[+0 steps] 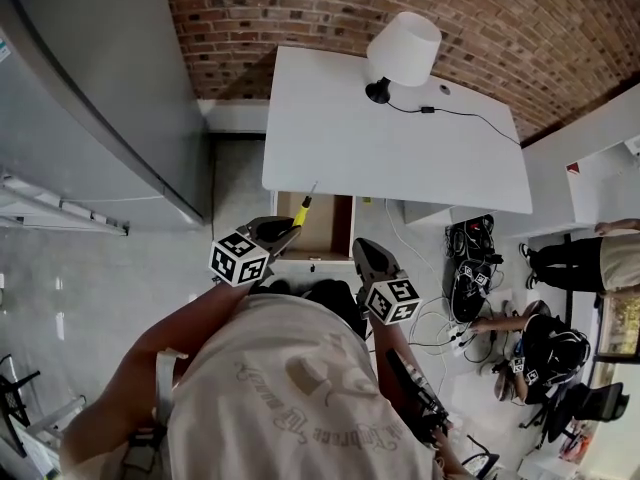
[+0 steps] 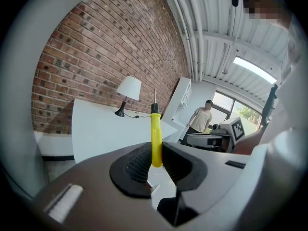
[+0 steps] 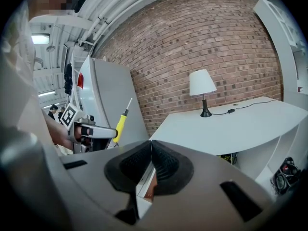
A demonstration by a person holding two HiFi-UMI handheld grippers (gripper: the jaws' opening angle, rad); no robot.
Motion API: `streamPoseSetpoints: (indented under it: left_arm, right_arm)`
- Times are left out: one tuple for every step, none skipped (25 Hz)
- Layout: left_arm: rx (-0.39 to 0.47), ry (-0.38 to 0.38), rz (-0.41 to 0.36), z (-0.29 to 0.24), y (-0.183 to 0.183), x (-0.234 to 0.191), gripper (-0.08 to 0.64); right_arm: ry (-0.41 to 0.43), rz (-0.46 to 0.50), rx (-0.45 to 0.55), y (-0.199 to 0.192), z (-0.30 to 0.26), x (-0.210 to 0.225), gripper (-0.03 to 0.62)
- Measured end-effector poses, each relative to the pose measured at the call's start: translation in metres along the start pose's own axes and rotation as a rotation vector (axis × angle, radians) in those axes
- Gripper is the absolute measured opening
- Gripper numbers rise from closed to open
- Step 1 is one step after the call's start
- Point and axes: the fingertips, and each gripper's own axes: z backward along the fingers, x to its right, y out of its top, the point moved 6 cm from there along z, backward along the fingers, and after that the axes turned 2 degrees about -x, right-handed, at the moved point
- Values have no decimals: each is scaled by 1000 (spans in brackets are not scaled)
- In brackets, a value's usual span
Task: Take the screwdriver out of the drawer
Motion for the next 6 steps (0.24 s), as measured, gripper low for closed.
streamPoseSetpoints:
  left_arm:
    - [0,0,3,1,0,-1,64]
    - [0,-2,7,1,0,-2,64]
    - [0,-6,13,2,0,-3,64]
    - [-1,-11,19,2,0,-4,64]
    - [-1,-16,25,2,0,-4,64]
    - [-2,-22,31,2,-1,-5,64]
  right_arm:
    - [1,0,1,1,-1,-1,7]
    - [4,1,2,2,-3,-2,6]
    - [7,2,3,4,-5,-3,7]
    - [10,3,3,4,-7,-5,8]
    - [14,5,3,5,-8,-6,7]
    - [17,6,2,5,-9,-8,8]
